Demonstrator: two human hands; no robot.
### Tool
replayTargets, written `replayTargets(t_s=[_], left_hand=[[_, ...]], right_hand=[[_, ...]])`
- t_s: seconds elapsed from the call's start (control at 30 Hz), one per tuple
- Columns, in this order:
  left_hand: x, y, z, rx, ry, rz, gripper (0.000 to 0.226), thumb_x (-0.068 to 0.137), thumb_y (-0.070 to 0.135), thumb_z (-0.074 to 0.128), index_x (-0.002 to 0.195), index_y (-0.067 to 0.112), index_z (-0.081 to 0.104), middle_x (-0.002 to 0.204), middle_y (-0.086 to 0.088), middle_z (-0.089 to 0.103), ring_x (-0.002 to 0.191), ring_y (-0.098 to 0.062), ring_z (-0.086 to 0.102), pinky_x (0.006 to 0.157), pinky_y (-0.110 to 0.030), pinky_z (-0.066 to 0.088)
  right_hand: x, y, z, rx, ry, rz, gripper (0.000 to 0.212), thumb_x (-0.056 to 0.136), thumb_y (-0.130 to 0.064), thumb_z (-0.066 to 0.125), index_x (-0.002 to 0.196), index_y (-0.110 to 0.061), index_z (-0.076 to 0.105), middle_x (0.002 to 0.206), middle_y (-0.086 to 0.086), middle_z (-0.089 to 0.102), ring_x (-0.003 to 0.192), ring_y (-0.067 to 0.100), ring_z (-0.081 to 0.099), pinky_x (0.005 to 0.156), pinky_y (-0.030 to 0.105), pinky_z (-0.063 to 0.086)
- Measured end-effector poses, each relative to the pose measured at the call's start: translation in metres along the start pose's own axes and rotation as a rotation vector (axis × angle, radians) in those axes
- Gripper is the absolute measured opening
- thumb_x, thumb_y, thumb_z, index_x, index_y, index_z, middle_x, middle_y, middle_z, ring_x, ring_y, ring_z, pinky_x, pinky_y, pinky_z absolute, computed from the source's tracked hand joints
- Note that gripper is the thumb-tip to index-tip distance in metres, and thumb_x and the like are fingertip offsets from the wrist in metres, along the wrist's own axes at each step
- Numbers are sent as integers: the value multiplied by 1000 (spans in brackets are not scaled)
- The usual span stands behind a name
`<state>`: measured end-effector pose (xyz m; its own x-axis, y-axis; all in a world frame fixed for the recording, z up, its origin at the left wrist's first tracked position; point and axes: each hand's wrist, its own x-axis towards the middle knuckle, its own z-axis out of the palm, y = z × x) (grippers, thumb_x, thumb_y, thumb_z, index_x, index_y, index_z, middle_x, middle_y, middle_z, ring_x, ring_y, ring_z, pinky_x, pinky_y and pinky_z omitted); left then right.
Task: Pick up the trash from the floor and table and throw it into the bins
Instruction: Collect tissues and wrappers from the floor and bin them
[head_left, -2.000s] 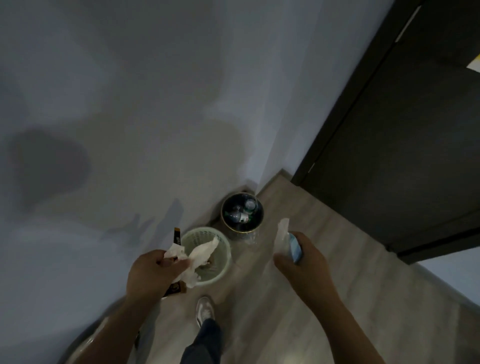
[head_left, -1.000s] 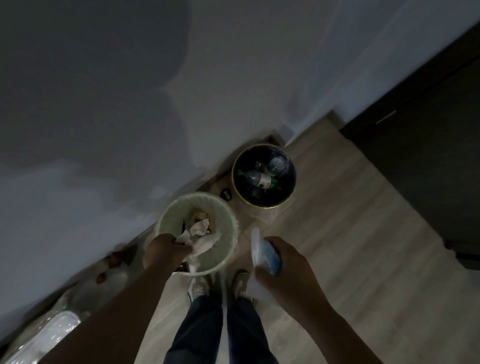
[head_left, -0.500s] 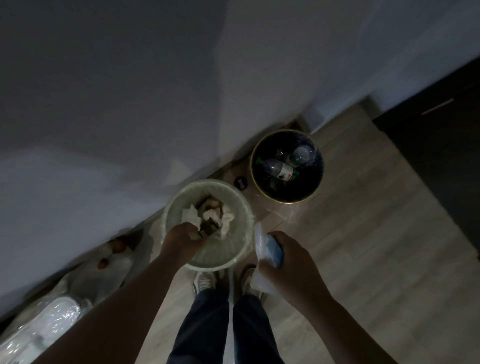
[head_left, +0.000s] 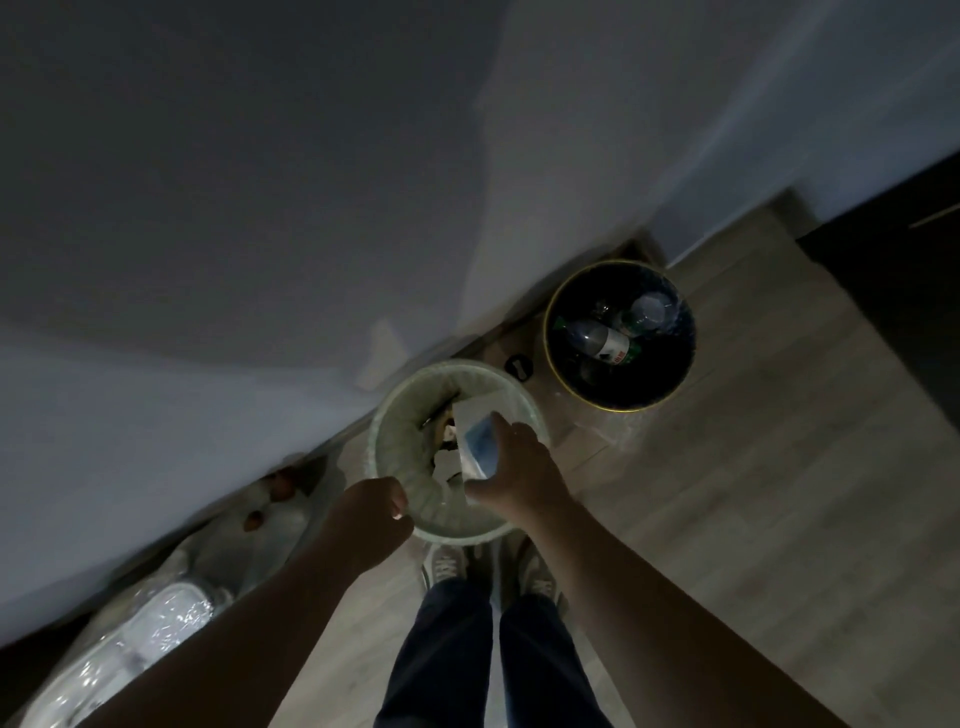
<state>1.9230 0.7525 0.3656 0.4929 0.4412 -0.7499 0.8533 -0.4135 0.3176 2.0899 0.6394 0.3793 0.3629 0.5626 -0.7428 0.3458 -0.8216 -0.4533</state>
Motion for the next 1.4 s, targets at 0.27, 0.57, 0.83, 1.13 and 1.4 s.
replayTargets(t_s=[0.27, 0.57, 0.83, 1.13, 1.4], left_hand=[[-6, -5, -18, 117, 25, 21, 25, 87, 25, 61, 110, 18, 60, 113, 0, 62, 104, -15, 58, 86, -24, 47], [-63, 34, -77, 282, 48, 142, 36, 90, 33, 56, 122, 19, 53, 121, 1, 57, 110, -14, 55, 91, -24, 44], [-177, 86, -149, 169, 298, 194, 47, 81, 45, 49, 117, 16, 61, 111, -1, 62, 104, -21, 62, 86, -29, 48], [-335, 131, -181, -239, 579, -25, 35, 84, 38, 65, 116, 26, 59, 106, 9, 63, 94, -9, 60, 81, -24, 48], [-445, 137, -194, -356, 818, -149, 40, 85, 41, 65, 122, 31, 56, 114, 14, 60, 95, 0, 59, 82, -19, 50]], right_hand=[[-6, 3, -11, -196, -26, -10, 54, 86, -34, 63, 131, -13, 43, 124, 11, 50, 114, 26, 53, 89, 34, 45], [-73, -24, -65, -362, -30, -83, 49, 87, -30, 62, 130, -15, 46, 126, 8, 51, 117, 24, 52, 95, 33, 46], [-175, -84, -139, -366, 105, -269, 46, 83, -31, 65, 125, -17, 52, 118, 3, 59, 110, 20, 57, 88, 31, 47], [-294, -159, -233, -301, 216, -594, 42, 81, -27, 72, 121, -21, 59, 116, -6, 62, 105, 12, 58, 85, 23, 45], [-378, -233, -257, -539, 134, -932, 52, 85, -35, 67, 133, -28, 49, 127, -12, 54, 115, 4, 50, 95, 18, 39]])
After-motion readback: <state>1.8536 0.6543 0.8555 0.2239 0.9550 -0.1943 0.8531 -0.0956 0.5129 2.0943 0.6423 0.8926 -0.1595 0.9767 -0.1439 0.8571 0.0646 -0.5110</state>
